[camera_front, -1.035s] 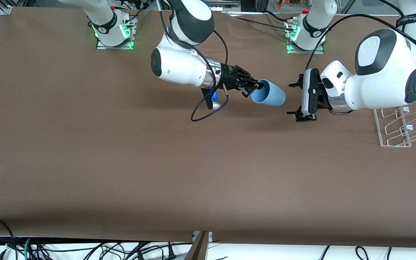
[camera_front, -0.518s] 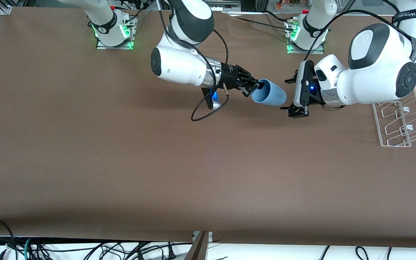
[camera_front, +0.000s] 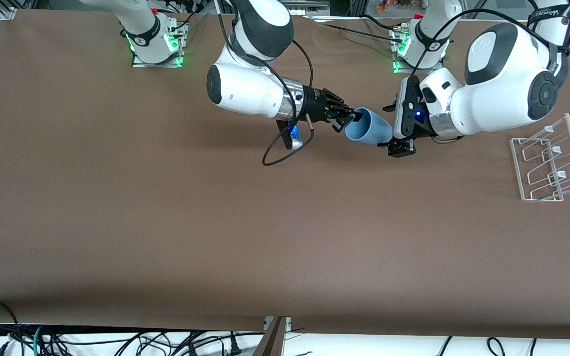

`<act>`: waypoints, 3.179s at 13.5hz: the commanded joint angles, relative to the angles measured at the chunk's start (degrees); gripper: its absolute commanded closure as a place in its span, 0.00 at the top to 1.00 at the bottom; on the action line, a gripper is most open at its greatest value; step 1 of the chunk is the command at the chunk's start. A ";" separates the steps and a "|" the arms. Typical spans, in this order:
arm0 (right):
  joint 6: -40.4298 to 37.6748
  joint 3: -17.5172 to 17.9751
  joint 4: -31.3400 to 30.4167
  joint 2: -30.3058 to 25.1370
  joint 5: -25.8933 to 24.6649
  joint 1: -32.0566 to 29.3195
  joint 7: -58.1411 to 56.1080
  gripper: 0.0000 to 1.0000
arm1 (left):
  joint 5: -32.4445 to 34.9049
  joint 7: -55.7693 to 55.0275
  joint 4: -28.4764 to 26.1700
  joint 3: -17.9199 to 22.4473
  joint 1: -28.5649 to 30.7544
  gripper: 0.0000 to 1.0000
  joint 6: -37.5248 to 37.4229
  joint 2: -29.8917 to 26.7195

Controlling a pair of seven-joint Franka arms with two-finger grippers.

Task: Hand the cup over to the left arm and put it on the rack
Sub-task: 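Close the left gripper on the cup rim beside the right gripper, then open the right gripper and pull it back from the cup, then carry the cup to the rack with the left gripper while the right retracts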

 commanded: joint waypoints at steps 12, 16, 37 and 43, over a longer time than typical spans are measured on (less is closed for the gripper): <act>-0.10 -0.21 1.58 0.73 0.37 0.19 0.67 0.00 | -3.21 -2.49 -3.64 -1.45 1.36 0.00 2.23 -1.87; -1.67 -0.56 1.58 0.21 -1.12 -0.25 1.63 0.49 | -3.12 -2.40 -3.47 -1.01 1.53 0.00 1.01 -1.96; -58.70 -21.65 -7.03 -24.84 -31.59 -11.84 -28.21 0.99 | 61.34 -1.52 -2.50 9.36 15.14 0.00 -4.73 -1.87; -60.48 -5.33 -7.12 -27.39 -52.24 -30.37 -51.76 0.99 | 84.21 0.59 -11.01 9.36 23.24 0.00 8.64 -1.87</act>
